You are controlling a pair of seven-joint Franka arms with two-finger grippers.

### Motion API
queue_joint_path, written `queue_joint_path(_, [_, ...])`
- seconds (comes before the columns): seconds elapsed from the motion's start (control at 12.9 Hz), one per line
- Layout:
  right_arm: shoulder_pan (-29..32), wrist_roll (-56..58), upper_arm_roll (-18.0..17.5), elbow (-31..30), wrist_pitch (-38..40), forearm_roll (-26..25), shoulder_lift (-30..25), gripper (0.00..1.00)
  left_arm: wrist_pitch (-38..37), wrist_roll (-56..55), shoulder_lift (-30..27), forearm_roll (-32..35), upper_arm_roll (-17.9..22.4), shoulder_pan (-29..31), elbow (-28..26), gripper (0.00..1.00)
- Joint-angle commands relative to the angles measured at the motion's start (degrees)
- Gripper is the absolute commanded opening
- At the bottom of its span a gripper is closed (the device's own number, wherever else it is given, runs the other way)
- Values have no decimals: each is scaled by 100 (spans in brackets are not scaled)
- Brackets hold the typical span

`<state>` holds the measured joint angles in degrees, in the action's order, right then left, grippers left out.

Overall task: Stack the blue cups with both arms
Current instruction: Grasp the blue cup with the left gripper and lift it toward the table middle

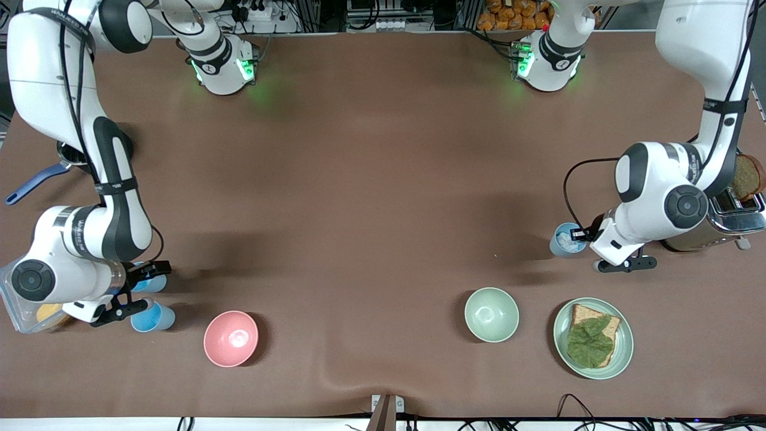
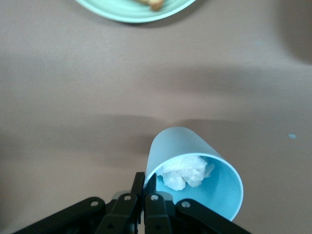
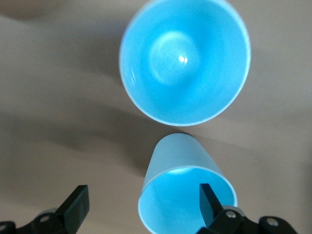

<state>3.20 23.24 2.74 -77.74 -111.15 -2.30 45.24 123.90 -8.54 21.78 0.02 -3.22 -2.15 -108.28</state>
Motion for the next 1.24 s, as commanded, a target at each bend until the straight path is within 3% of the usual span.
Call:
queue_joint_path(0.0, [119, 110, -28, -5, -29, 195, 72, 100, -270, 2, -454, -309, -328, 39, -70, 0])
queue_joint_path(0.15, [128, 110, -28, -31, -21, 195, 81, 100, -428, -85, -578, -580, -626, 48, -27, 0])
queue_joint_path(0.23, [102, 110, -28, -31, -12, 186, 81, 74, -507, -234, -622, -773, -836, 48, -35, 0])
queue_joint_path(0.31, [93, 119, -28, -40, -3, 186, 81, 1, -542, -488, -683, -836, -1108, 4, -61, 0])
queue_joint_path(0.54, [119, 137, -28, -49, -12, 195, 81, 0, -429, -1866, -605, -828, -1830, -136, 8, 0])
queue_joint_path(0.93, [14, 119, -54, -22, 58, 195, -67, 0, -349, -3713, -323, -557, -1858, -1068, 272, 0])
queue_joint_path(1.16, [-328, 23, -71, 118, 926, 195, -550, 0, -376, -4259, -323, -512, -1858, -1542, 290, 0])
